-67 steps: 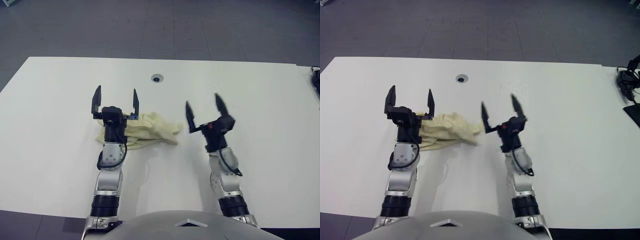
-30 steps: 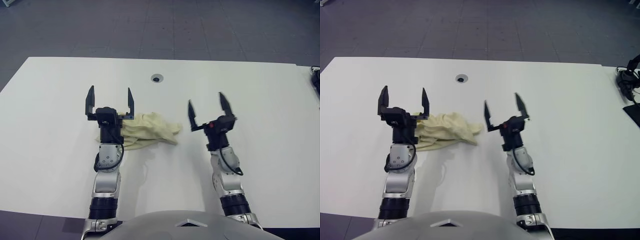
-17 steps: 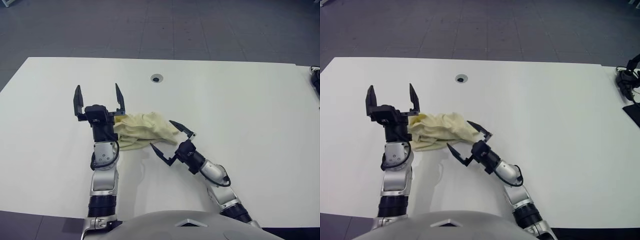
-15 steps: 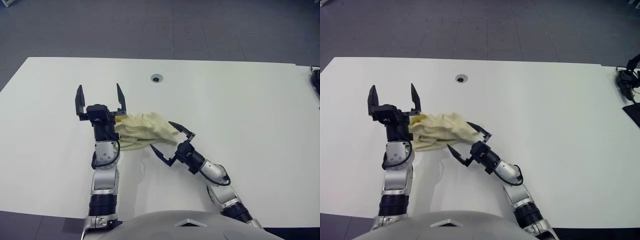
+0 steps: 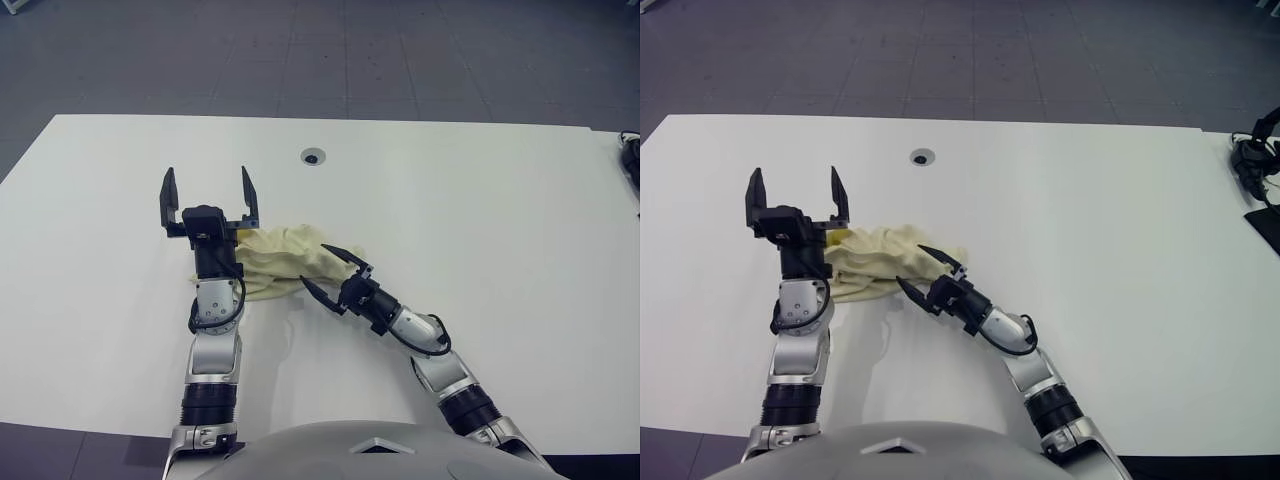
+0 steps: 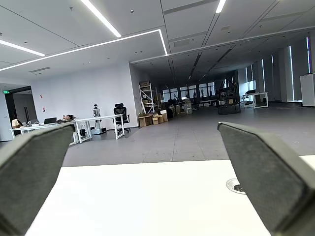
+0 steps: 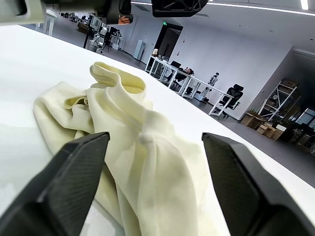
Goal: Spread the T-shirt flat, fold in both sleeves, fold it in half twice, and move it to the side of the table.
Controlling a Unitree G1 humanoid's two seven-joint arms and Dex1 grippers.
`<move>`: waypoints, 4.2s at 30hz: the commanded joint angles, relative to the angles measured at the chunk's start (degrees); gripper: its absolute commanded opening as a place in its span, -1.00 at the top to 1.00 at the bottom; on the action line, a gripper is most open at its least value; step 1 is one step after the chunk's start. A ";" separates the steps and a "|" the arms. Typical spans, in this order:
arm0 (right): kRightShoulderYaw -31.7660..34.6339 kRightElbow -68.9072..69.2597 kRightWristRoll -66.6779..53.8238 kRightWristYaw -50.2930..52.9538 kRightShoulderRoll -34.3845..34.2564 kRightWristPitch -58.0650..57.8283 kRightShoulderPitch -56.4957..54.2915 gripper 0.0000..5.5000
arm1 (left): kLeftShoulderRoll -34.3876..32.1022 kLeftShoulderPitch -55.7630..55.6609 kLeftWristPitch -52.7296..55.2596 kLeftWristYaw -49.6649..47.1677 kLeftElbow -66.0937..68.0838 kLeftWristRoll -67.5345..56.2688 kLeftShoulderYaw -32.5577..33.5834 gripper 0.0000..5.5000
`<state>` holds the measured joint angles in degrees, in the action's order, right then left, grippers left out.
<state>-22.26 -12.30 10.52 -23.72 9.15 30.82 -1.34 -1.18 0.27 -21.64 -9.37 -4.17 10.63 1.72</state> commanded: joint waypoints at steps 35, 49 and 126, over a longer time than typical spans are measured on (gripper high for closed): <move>-1.91 8.97 -6.41 -8.62 11.08 8.04 -1.80 0.98 | -24.00 3.39 17.83 29.51 -16.99 -26.70 15.42 -0.96; -2.55 17.57 -5.56 -10.34 13.90 3.06 3.49 0.98 | -39.91 26.12 16.03 70.36 -12.36 -39.66 19.93 -0.96; 25.03 -24.89 -5.58 5.04 23.89 4.92 -47.60 1.00 | -36.34 -58.93 6.48 39.91 31.83 8.35 -10.54 0.99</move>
<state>1.28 -29.15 3.34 -20.62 30.21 34.48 -40.85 -37.90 -50.19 -13.82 37.19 18.95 13.15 -7.50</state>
